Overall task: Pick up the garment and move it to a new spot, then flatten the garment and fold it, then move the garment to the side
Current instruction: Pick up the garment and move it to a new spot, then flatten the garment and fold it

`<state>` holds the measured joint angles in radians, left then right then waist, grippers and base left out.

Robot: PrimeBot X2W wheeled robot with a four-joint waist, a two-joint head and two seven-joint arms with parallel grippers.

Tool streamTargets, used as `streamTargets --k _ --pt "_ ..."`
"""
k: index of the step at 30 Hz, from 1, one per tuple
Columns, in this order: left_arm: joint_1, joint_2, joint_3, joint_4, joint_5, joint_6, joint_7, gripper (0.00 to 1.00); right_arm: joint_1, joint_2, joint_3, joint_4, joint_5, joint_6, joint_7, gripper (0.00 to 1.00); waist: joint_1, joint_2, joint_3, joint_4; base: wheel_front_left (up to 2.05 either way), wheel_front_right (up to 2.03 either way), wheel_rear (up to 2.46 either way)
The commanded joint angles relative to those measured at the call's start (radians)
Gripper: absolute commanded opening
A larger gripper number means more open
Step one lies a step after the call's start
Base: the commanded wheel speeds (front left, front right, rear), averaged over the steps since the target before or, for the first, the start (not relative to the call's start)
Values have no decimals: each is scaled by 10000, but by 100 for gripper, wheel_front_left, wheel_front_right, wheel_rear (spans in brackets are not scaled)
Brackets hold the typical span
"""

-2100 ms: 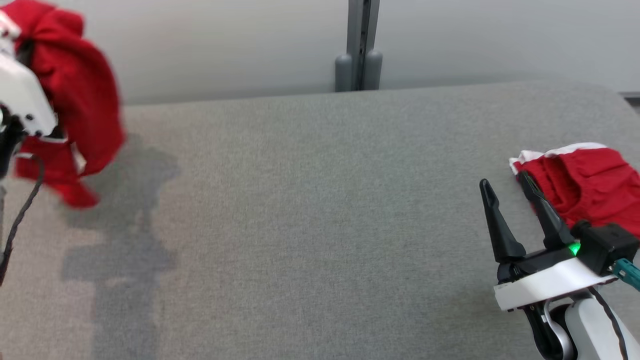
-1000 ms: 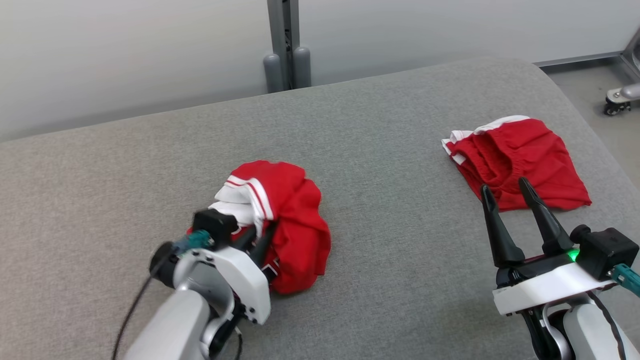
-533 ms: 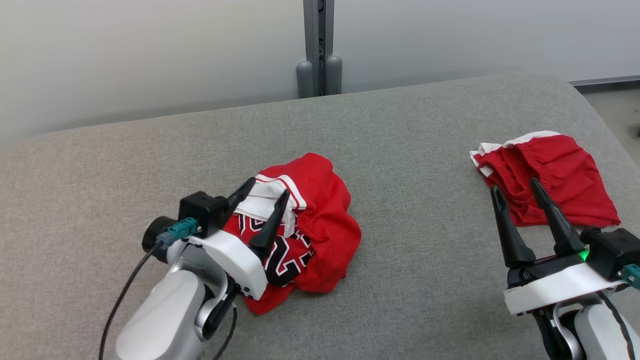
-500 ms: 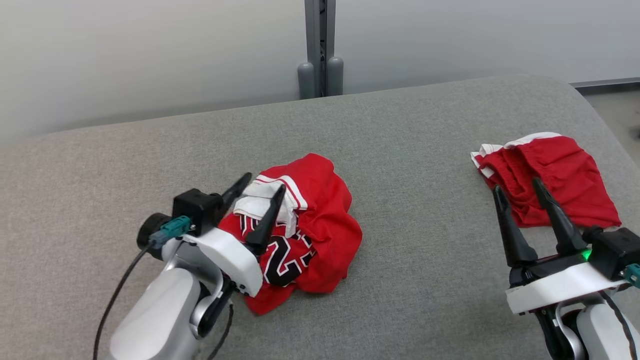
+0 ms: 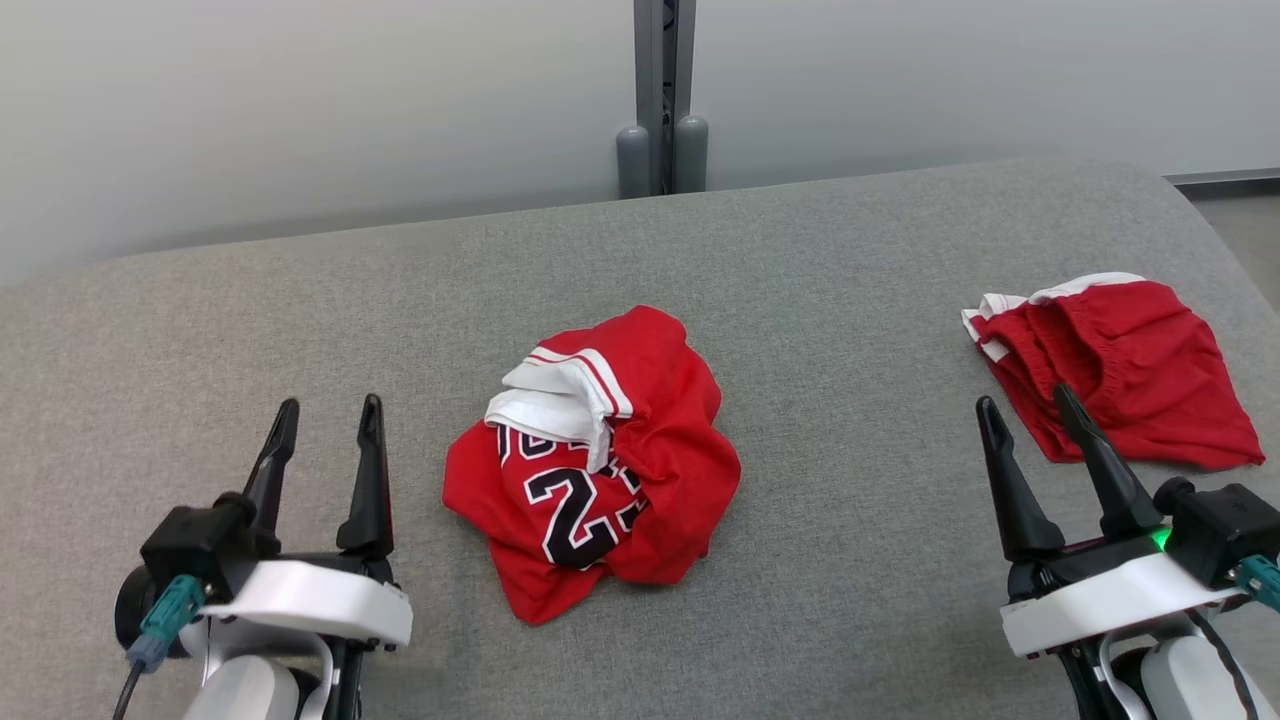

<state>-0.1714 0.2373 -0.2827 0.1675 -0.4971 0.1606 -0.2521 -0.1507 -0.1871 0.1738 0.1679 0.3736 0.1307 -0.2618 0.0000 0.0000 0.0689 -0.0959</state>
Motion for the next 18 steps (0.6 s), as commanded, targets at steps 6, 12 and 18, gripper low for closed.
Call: streamTargets --k 6,12,18 --pt "900 -454 750 -552 486 286 -131 100 146 63 -35 -68 50 1 -42 100 0 0 24 149 0 0 0" --pt "1436 -1080 1315 -887 1293 -129 -137 100 315 73 -304 -121 -60 1 -42 100 0 0 6 285 0 0 0" --pt "1497 -1443 1740 -703 1778 -583 -137 100 324 40 -410 -168 -185 1 -42 100 0 0 -24 352 0 0 0"
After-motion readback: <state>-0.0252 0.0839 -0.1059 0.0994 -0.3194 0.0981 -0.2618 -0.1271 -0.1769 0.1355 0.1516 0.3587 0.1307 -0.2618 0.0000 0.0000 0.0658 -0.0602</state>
